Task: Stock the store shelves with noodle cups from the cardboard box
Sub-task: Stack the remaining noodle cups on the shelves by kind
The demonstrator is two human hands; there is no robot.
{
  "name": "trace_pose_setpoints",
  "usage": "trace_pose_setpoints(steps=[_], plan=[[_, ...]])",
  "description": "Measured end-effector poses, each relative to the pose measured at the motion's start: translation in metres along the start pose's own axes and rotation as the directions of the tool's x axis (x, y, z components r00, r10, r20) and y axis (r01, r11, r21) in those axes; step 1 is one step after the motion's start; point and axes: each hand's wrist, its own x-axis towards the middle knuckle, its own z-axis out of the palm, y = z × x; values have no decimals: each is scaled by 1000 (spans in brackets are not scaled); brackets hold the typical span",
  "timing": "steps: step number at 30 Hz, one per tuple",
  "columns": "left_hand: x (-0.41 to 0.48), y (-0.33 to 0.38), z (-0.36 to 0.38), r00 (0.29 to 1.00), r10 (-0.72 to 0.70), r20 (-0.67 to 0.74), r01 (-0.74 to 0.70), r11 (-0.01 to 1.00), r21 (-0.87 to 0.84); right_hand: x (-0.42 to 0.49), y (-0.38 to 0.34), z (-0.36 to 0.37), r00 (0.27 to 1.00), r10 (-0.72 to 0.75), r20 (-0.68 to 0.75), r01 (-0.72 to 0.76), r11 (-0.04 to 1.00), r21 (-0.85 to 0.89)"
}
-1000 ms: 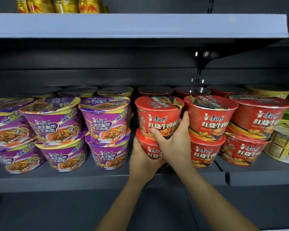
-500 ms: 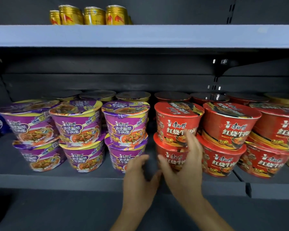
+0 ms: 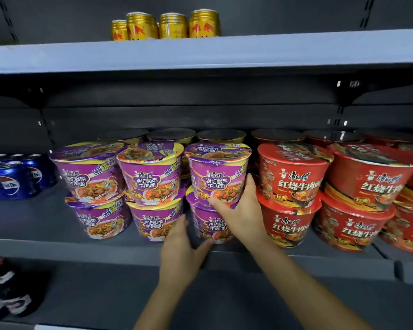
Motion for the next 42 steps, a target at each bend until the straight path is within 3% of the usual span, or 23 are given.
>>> trace_pose_setpoints(steps=[4, 10, 21, 24, 27, 29, 32, 35, 38, 42], plan=[[10, 15, 15, 998, 20, 61, -12, 992, -123, -1, 3, 1, 1000, -21, -2, 21, 998, 54], [25, 17, 21, 999, -6, 33, 12, 978, -208, -1, 4, 1, 999, -36, -4, 36, 994, 107], [27, 13, 18, 998, -42, 41, 47, 990, -130, -1, 3, 0, 1000, -27, -3, 27, 995, 95], [22, 13, 14, 998, -52, 44, 55, 995, -84, -9, 4, 2, 999, -29, -36, 29, 999, 14], [8, 10, -3, 1000, 19, 17, -21, 997, 73, -35, 3, 5, 974, -174, -143, 145, 970, -196], [-2, 5, -22, 998, 49, -50, -36, 972, 231, -52, -2, 9, 897, -396, -197, 310, 880, -361], [-7, -12, -52, 963, 158, -217, -66, 923, 380, -62, -18, 20, 797, -598, -80, 513, 741, -433], [3, -36, -72, 942, 117, -315, 25, 910, 413, -60, -45, 39, 844, -522, 119, 526, 768, -365], [18, -51, -77, 970, -56, -236, 139, 926, 350, -49, -68, 61, 922, -290, 258, 348, 912, -217], [34, -59, -72, 985, -117, -127, 152, 937, 315, -28, -81, 89, 961, -158, 227, 210, 951, -226]])
